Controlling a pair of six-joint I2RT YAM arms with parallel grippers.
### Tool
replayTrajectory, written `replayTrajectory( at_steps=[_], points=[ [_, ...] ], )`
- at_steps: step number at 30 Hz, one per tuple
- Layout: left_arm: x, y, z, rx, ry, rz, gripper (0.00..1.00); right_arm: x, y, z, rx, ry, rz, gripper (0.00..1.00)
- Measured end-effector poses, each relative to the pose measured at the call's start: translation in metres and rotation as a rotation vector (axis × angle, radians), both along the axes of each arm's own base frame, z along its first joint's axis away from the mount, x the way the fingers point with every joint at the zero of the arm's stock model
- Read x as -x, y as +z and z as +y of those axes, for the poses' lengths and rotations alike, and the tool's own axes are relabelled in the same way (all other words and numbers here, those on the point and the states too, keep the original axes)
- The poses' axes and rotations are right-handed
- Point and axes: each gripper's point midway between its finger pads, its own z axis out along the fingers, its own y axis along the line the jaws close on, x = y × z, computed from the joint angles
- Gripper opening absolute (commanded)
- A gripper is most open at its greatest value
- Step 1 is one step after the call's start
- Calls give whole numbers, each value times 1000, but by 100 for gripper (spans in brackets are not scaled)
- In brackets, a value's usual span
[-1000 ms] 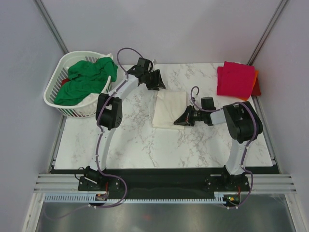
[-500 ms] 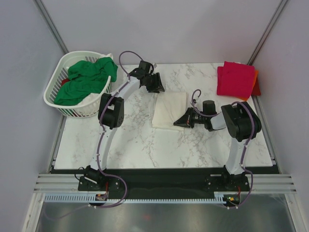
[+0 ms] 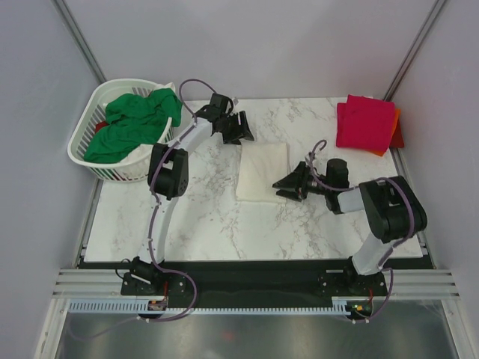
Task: Fold and stack the t-shirts
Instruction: Fold the tshirt
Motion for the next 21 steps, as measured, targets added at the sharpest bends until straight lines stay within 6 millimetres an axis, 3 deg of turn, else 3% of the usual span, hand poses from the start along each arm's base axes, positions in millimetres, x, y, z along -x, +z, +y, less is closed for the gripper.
replayTrajectory(
  at_steps=[1, 3, 6, 8, 10, 12, 14, 16, 18, 21],
  points=[
    [2, 4, 2, 0, 3, 2, 77, -4, 13, 1, 2, 4, -32, 80],
    [8, 12, 8, -6, 11, 14, 87, -27, 56, 2, 41, -1, -138, 90],
    [15, 40, 19, -13, 32, 2, 96, -72, 130, -3, 143, -70, -351, 95],
    [22, 76, 27, -6, 41, -32, 100, -90, 172, -14, 216, -126, -465, 94],
    [31, 120, 37, -1, 54, -95, 100, -102, 188, -30, 285, -173, -508, 95],
    [43, 162, 46, 1, 59, -163, 100, -110, 177, -44, 357, -204, -486, 95],
    [62, 205, 58, -5, 65, -244, 100, -116, 142, -58, 440, -214, -399, 96],
    [83, 232, 71, -20, 76, -293, 100, -118, 99, -66, 515, -195, -293, 96],
    [108, 245, 83, -35, 86, -321, 100, -115, 57, -71, 576, -160, -192, 97],
    [152, 231, 102, -74, 89, -281, 100, -108, 14, -76, 636, -113, -88, 96]
  ],
)
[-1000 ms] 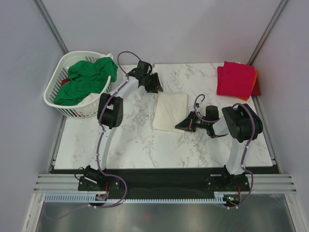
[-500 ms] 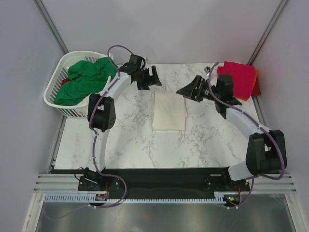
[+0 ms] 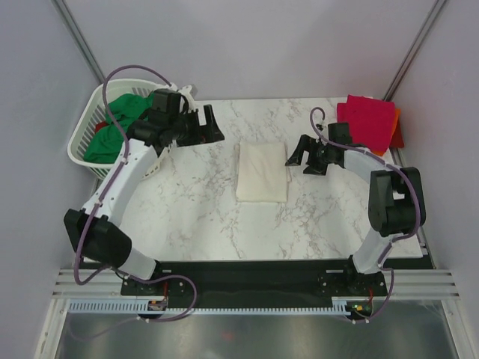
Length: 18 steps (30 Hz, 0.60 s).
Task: Fold and stack the t-shirts
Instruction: Fold the tshirt, then neatly place the folded tshirt to the corner
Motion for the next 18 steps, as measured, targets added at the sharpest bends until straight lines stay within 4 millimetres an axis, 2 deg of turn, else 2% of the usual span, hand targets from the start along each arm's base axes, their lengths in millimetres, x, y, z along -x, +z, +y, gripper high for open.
replayTrajectory(
  at_steps=[5, 9, 13, 18],
  points=[
    [70, -59, 28, -70, 17, 136, 99, -4, -25, -1, 20, 7, 46, 96],
    [114, -87, 45, -99, 26, 193, 99, -20, -36, 0, 15, 2, 37, 96],
    [151, -95, 59, -97, 33, 168, 99, -48, -41, 4, -3, -12, 8, 92],
    [170, -83, 66, -71, 40, 81, 99, -88, -42, 11, -42, -42, -47, 84]
  ],
)
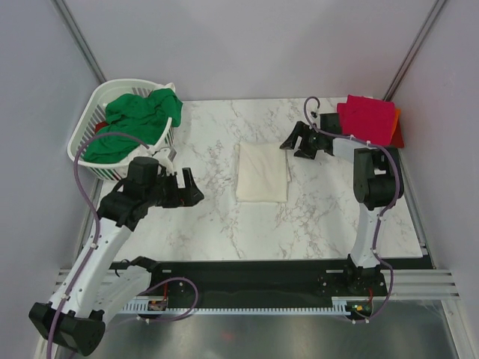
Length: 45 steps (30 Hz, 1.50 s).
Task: Fold and stack the t-shirts
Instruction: Neatly place the folded tshirt to the corner
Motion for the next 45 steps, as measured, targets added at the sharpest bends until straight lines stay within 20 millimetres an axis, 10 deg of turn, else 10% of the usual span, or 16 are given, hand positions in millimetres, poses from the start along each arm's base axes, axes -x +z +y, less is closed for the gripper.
replayTrajectory(
  at_steps=[14, 20, 30, 45],
  points=[
    [4, 0, 2, 3, 4, -20, 99, -33, -9, 30, -37, -1, -38, 55],
    [5, 1, 4, 11, 14, -45, 99, -24, -21, 46, -61, 13, -10, 3],
    [5, -5, 10, -5, 48, -58, 98, -26, -16, 38, 4, 28, 9, 0],
    [2, 3, 18, -19, 85, -109, 98, -83, 118, -77, 298, -98, -176, 0]
  ],
)
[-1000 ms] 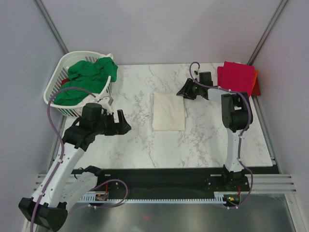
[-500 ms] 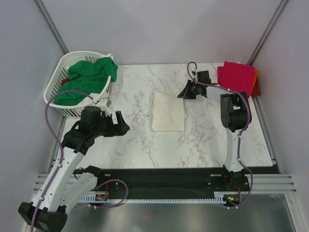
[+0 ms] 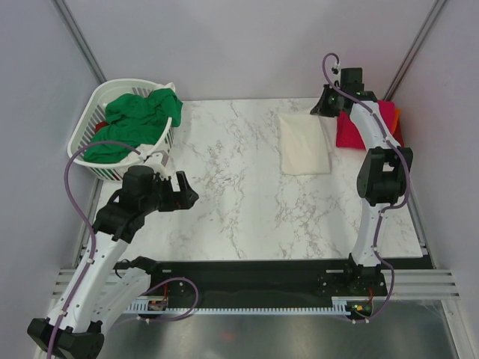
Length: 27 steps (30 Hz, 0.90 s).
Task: Fold and stack the t-shirts
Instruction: Neatly place the folded tshirt to the corner
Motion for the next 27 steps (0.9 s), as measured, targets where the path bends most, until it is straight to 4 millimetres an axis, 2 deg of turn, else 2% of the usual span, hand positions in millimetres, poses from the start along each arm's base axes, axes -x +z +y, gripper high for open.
replayTrajectory(
  at_steps=[10, 16, 20, 24, 27],
  points=[
    [-1, -2, 0, -3, 0, 9, 98, -22, 55, -66, 38, -96, -84, 0],
    [-3, -6, -1, -8, 0, 26, 97, -29, 70, -114, 18, -167, -115, 0],
    [-4, -10, -1, -14, 0, 41, 97, -35, 83, -148, -56, -223, -143, 0],
    [-4, -13, -1, -16, 0, 48, 97, -36, 95, -200, -150, -312, -186, 0],
    [-4, -14, -1, -18, 0, 54, 97, -34, 90, -240, -189, -387, -194, 0]
  ],
)
